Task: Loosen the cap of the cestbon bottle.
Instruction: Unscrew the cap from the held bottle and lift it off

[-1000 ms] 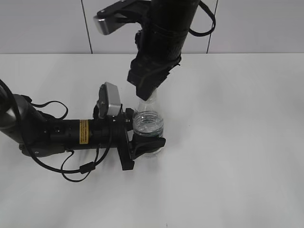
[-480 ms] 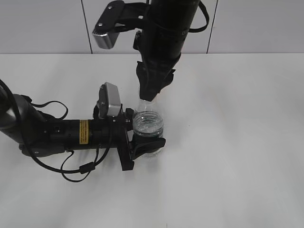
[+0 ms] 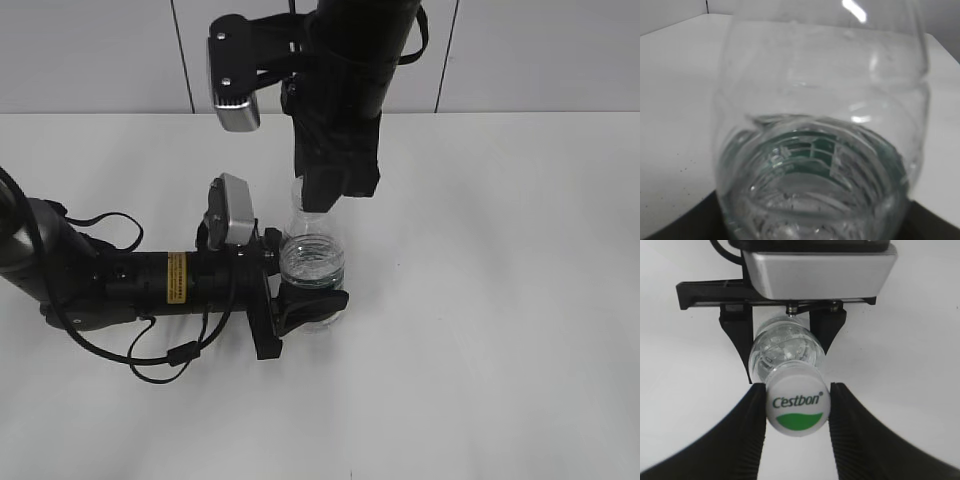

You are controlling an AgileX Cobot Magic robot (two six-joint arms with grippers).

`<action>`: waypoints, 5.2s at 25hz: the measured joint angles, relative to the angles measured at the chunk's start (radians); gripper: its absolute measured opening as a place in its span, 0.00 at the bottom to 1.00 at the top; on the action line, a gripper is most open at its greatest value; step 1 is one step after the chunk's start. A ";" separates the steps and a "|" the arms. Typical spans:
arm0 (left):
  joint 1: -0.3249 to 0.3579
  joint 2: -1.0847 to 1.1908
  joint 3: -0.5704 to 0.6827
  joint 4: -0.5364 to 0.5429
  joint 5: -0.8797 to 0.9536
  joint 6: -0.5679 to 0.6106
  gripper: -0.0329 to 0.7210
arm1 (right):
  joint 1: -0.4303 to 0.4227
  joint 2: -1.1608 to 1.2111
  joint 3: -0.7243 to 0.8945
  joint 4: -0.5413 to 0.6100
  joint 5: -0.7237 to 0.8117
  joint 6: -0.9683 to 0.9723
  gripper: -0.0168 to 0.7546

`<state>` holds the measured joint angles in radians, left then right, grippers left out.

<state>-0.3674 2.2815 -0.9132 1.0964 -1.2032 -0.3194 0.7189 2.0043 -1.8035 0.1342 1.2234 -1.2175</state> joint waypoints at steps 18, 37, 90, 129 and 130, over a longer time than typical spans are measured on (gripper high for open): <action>0.000 0.000 0.000 0.000 0.000 0.000 0.59 | 0.000 -0.001 0.000 -0.007 -0.003 -0.444 0.40; 0.000 0.000 0.000 0.001 0.000 -0.004 0.59 | 0.000 -0.001 -0.003 -0.020 -0.003 -0.262 0.53; 0.001 0.000 0.000 0.005 -0.001 -0.007 0.59 | 0.000 -0.040 -0.001 -0.008 0.000 1.403 0.63; 0.001 0.000 0.000 0.006 -0.001 -0.008 0.59 | 0.000 -0.002 -0.001 0.002 -0.001 1.103 0.40; 0.001 0.000 0.000 0.006 -0.001 -0.008 0.59 | 0.000 -0.002 -0.001 0.002 -0.001 1.056 0.40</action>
<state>-0.3666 2.2815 -0.9132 1.1021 -1.2043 -0.3275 0.7189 2.0021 -1.8048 0.1367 1.2222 -0.1612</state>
